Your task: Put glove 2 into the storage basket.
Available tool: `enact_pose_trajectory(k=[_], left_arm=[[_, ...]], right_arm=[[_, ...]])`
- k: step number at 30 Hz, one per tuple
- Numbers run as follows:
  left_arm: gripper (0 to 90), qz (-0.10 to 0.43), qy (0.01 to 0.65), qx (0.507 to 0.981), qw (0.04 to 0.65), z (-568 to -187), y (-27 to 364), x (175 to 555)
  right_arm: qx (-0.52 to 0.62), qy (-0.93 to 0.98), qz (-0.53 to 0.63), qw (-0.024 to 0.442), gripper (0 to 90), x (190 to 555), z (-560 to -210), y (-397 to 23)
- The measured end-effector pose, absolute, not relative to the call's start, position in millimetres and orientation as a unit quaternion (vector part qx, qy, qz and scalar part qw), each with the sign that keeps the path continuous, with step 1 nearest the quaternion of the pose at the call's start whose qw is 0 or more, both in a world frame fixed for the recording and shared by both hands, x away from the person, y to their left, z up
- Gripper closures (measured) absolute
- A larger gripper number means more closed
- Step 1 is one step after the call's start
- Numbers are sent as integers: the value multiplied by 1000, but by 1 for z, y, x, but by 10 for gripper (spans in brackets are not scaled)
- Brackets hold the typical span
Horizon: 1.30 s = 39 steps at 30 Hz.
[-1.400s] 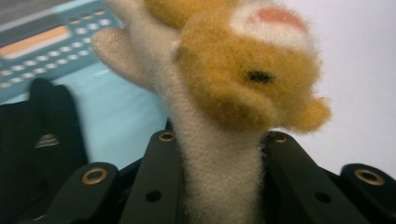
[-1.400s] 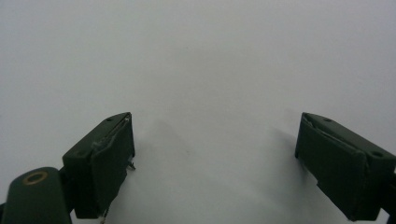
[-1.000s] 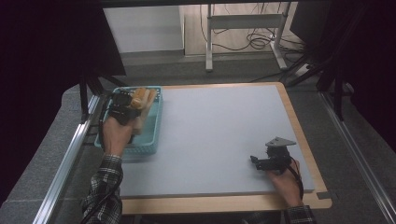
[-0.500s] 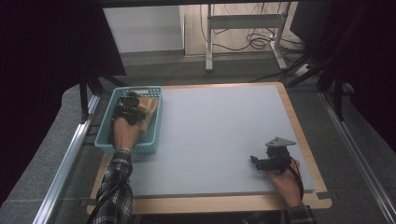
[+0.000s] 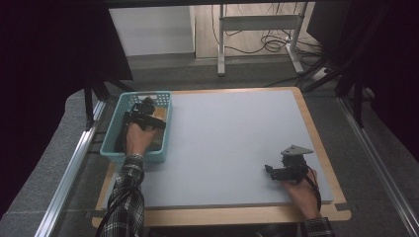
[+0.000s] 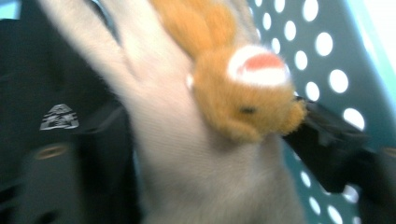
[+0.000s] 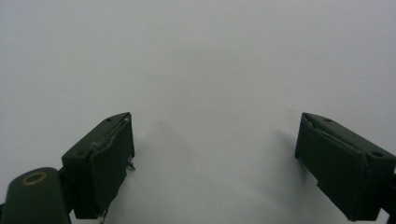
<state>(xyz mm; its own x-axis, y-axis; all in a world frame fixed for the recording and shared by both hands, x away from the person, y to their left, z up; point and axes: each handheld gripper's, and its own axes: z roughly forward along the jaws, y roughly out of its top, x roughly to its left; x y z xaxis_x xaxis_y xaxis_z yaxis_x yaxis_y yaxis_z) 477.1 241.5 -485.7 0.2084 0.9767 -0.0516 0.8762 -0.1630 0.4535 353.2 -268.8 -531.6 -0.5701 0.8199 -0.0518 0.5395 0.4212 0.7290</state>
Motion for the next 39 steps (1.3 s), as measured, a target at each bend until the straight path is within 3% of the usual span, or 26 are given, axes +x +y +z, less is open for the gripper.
enact_pose_trajectory(k=[5, 9, 12, 15, 16, 17, 20, 39], left_arm=[[121, 137, 610, 749, 218, -468, 250, 468], [178, 155, 610, 740, 237, -454, 261, 461], [341, 171, 615, 734, 232, -454, 269, 458], [583, 174, 624, 727, 228, -460, 275, 458], [711, 174, 627, 727, 220, -463, 277, 459], [711, 175, 630, 725, 216, -466, 278, 460], [825, 164, 636, 728, 198, -477, 279, 465], [887, 123, 624, 743, 210, -496, 253, 488]], right_arm=[[415, 818, 341, 206, 115, 353, -532, -269], [415, 818, 341, 206, 115, 353, -532, -269], [415, 818, 341, 206, 115, 353, -532, -269], [415, 818, 341, 207, 115, 353, -532, -269], [415, 818, 341, 206, 115, 353, -532, -269], [415, 818, 341, 206, 115, 353, -532, -269], [415, 818, 341, 206, 115, 353, -532, -269], [415, 818, 341, 206, 115, 353, -532, -269]])
